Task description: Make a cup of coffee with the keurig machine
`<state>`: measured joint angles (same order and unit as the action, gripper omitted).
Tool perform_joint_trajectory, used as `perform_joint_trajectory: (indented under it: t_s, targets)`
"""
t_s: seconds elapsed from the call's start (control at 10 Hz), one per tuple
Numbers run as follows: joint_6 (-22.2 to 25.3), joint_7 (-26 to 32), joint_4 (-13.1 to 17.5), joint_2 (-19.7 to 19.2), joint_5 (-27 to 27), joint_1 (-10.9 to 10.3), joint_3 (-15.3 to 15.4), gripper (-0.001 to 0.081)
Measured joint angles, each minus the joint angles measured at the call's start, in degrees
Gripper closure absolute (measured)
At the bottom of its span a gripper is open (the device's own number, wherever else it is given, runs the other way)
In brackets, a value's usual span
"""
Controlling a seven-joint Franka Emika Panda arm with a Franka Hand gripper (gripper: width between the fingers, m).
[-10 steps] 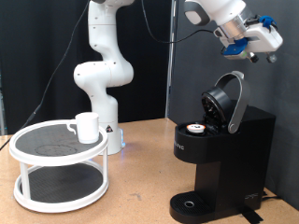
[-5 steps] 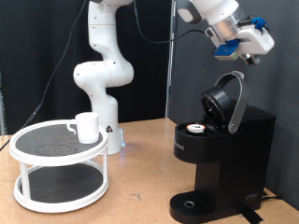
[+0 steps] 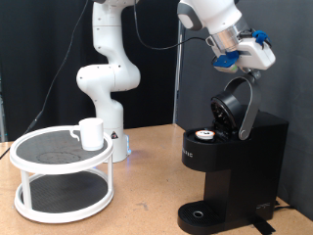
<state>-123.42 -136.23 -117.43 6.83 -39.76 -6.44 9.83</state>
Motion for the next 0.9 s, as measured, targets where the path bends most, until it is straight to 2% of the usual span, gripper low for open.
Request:
perform_joint_trajectory:
  t_s: [0.3, 0.6, 0.9]
  targets:
    - [1.99, 0.94, -0.14, 0.81, 0.47, 0.77, -0.94, 0.0806]
    - [4.61, 0.94, -0.23, 2.04, 3.15, 2.76, -2.50, 0.0806]
    - [4.73, 0.41, -0.59, 2.16, 5.50, 4.98, -3.91, 0.0806]
